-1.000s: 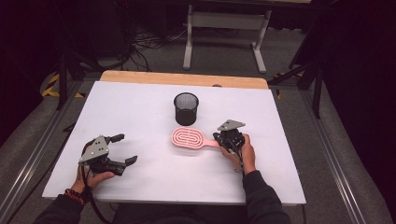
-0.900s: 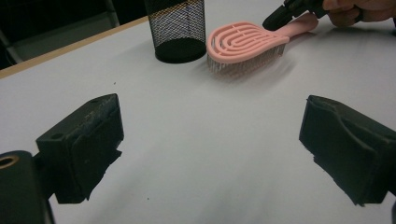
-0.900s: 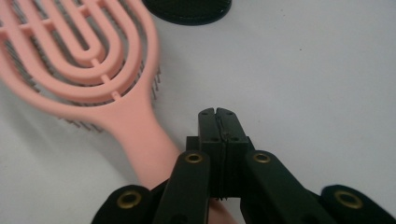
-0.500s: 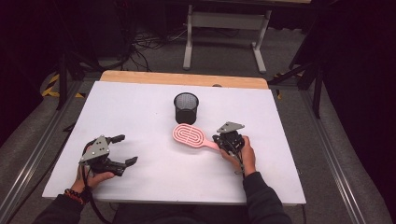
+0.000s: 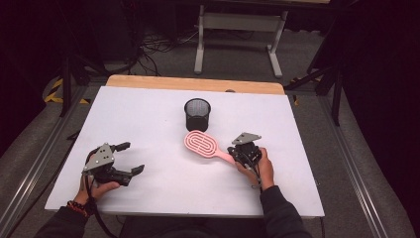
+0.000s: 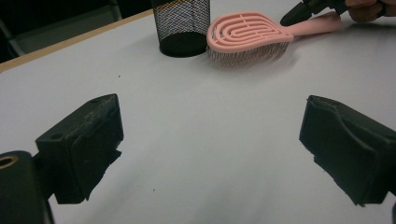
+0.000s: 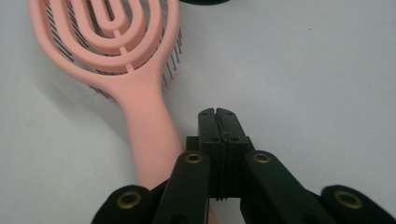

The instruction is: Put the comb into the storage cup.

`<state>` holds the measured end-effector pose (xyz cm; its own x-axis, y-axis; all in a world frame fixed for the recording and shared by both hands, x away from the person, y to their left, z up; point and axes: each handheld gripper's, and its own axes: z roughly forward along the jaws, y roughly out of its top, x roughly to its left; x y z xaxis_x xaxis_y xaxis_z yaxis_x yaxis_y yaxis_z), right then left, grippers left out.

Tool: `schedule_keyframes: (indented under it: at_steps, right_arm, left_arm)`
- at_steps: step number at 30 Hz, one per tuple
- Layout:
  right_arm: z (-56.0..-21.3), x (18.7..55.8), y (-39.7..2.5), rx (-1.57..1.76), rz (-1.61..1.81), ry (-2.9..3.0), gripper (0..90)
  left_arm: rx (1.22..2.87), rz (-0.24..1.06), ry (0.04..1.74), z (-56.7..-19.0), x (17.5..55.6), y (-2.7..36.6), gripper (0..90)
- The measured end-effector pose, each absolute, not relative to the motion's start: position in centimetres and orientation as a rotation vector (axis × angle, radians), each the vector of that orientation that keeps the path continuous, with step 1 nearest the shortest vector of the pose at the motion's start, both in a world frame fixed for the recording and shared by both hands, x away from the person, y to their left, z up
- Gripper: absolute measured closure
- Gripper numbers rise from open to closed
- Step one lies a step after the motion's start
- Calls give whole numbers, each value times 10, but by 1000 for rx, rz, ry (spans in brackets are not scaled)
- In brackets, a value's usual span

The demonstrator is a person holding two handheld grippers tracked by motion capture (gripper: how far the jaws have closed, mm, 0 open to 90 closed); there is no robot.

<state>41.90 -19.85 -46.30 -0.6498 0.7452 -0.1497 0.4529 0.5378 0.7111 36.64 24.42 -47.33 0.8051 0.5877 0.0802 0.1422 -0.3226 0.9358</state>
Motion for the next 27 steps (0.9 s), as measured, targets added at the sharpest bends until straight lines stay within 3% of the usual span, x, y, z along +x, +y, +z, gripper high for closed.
schedule_keyframes:
  at_steps: [27]
  right_arm:
    - [-460,401,-225,970,867,2420,876]
  left_arm:
    - [1876,499,551,-473,367,246,69]
